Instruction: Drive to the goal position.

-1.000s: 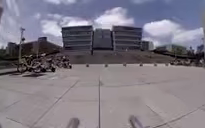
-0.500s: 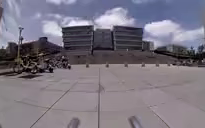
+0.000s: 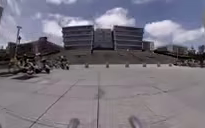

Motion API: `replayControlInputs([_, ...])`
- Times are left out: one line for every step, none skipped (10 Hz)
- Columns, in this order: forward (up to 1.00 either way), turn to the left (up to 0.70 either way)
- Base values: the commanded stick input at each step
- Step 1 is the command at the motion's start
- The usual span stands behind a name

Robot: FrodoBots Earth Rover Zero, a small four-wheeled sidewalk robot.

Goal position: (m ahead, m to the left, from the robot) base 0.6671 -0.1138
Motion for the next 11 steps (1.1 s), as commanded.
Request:
replayControlInputs([0.70, 0.00])
replayControlInputs([0.70, 0.00])
replayControlInputs([0.70, 0.00])
replayControlInputs([0.70, 0.00])
replayControlInputs([0.70, 0.00])
replayControlInputs([0.70, 0.00])
replayControlInputs([0.70, 0.00])
replayControlInputs([0.70, 0.00])
replayControlInputs([0.70, 0.00])
replayControlInputs([0.70, 0.00])
replayControlInputs([0.70, 0.00])
